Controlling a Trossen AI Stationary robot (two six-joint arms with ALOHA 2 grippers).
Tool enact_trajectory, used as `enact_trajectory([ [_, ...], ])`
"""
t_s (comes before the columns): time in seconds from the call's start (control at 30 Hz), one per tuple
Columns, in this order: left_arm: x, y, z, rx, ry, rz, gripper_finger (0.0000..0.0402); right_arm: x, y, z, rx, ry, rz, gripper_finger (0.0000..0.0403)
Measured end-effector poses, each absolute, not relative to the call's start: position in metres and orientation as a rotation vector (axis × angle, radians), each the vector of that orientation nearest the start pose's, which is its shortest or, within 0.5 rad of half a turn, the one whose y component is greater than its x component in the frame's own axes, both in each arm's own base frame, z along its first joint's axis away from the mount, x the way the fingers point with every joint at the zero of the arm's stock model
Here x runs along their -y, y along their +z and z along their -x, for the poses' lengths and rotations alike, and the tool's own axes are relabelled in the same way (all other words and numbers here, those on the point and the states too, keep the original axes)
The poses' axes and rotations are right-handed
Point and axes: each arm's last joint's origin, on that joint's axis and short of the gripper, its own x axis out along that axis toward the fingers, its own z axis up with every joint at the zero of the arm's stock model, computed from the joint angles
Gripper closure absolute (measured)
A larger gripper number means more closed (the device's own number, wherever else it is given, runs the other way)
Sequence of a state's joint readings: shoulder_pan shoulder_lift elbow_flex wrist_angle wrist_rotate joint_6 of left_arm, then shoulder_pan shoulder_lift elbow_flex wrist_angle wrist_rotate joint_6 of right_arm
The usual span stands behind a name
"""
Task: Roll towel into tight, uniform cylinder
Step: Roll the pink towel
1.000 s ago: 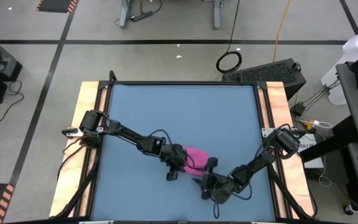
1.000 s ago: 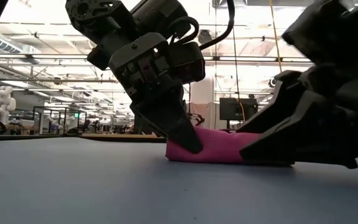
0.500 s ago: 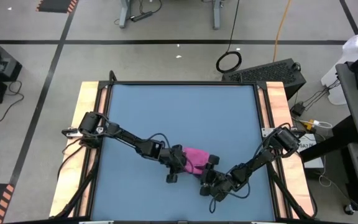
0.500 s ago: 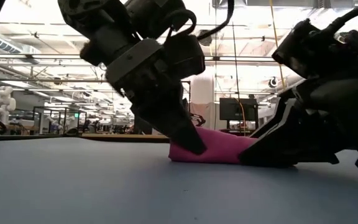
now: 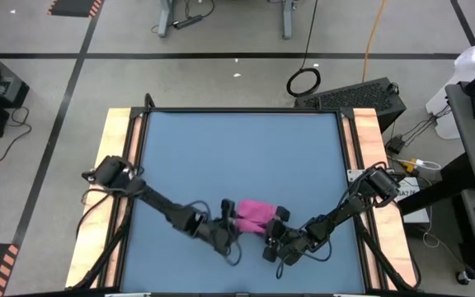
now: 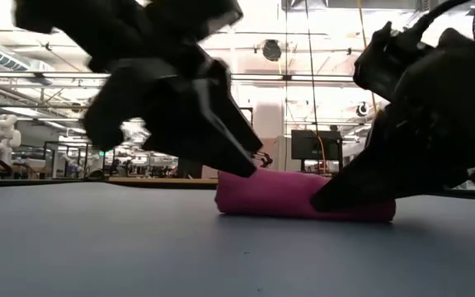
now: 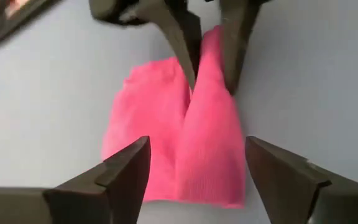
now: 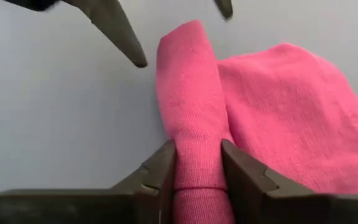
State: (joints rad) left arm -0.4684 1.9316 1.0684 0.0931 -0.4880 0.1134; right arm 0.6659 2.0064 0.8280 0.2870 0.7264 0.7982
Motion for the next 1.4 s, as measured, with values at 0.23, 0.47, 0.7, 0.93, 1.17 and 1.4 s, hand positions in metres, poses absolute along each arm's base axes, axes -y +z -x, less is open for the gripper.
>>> enact_trajectory([
  [0.23, 0.191, 0.141, -0.337, -0.633, -0.068, -0.496, 0.0154, -0.197, 0.072, -0.279, -0.599, -0.27, -0.294, 0.0311],
  [0.47, 0.188, 0.132, -0.34, -0.649, -0.045, -0.497, 0.019, -0.197, 0.072, -0.281, -0.614, -0.226, -0.321, 0.0312],
  [0.7, 0.19, 0.122, -0.34, -0.686, -0.101, -0.48, 0.0191, -0.193, 0.073, -0.285, -0.618, -0.223, -0.355, 0.0312],
  [0.93, 0.186, 0.115, -0.337, -0.753, -0.078, -0.442, 0.0191, -0.194, 0.073, -0.286, -0.619, -0.213, -0.366, 0.0312],
  [1.17, 0.181, 0.114, -0.34, -0.779, -0.127, -0.384, 0.0225, -0.193, 0.075, -0.286, -0.602, -0.228, -0.362, 0.031],
  [1.4, 0.171, 0.114, -0.346, -0.802, -0.154, -0.291, 0.0356, -0.194, 0.083, -0.285, -0.585, -0.208, -0.298, 0.0276],
])
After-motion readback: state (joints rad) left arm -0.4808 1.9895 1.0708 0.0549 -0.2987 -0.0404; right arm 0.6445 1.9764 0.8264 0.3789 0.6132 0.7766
